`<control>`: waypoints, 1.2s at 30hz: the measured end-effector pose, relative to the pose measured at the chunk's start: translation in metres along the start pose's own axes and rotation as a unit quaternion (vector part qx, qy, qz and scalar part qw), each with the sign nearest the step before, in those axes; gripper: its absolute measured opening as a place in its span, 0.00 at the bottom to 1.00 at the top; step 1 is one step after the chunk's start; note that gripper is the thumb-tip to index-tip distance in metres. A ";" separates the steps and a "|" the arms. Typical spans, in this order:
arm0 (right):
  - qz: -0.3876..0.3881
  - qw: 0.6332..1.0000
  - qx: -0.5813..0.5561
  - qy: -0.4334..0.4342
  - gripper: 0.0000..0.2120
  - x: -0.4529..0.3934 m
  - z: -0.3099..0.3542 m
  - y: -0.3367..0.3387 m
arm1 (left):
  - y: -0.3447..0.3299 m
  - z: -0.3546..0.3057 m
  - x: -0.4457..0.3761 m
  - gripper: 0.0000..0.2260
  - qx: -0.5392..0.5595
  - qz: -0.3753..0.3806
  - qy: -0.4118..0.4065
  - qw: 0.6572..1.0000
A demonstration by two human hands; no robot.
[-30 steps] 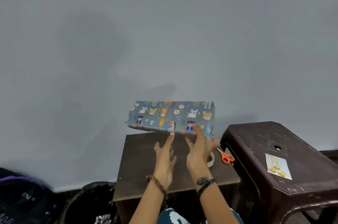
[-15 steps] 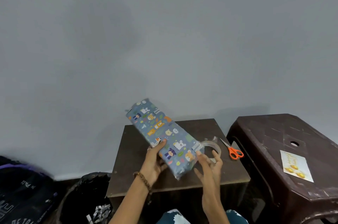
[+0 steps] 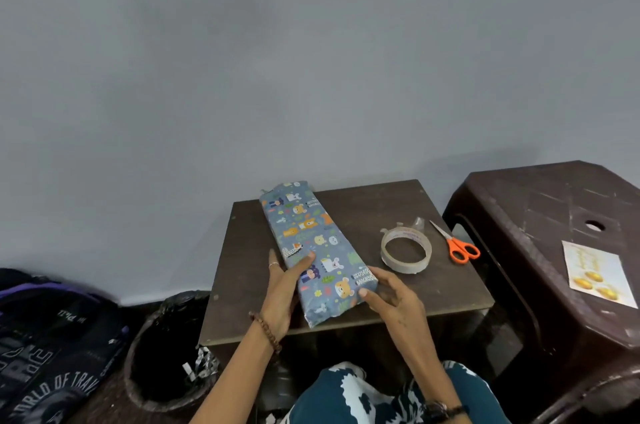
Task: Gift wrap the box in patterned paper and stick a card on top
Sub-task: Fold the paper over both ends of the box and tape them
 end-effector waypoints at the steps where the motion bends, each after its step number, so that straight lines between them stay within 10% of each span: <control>1: -0.001 1.000 -0.001 0.005 0.14 0.000 0.000 0.001 | 0.001 -0.004 0.004 0.42 -0.049 -0.009 -0.030 0.998; 6: -0.036 0.995 0.083 0.040 0.13 0.002 0.003 0.009 | -0.014 -0.017 0.035 0.33 -0.271 0.034 -0.189 0.943; 11: -0.084 0.980 0.178 0.035 0.16 0.005 0.003 0.022 | -0.041 -0.004 0.052 0.30 -0.554 0.133 -0.266 0.777; 16: -0.189 0.941 0.246 0.136 0.14 -0.003 0.031 0.039 | -0.044 -0.007 0.053 0.28 -0.550 0.129 -0.287 0.773; 23: -0.114 0.889 0.425 0.127 0.18 -0.046 0.022 0.027 | -0.042 -0.010 0.055 0.22 -0.524 0.088 -0.311 0.788; 32: -0.194 0.890 0.394 0.122 0.17 -0.030 0.023 0.069 | -0.041 -0.005 0.056 0.22 -0.522 0.092 -0.321 0.785; 36: -0.173 0.941 0.256 0.140 0.12 -0.017 0.026 0.054 | -0.022 -0.004 0.055 0.21 -0.342 0.054 -0.252 0.904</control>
Point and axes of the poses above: each hand's wrist, its own x-axis away from the middle knuckle, its own y-axis out of the back of the hand, z = x × y, the point moved 9 cm from there along -x, towards the middle knuckle, and after that the axes turned 6 degrees about -z, right-handed, at the moved point
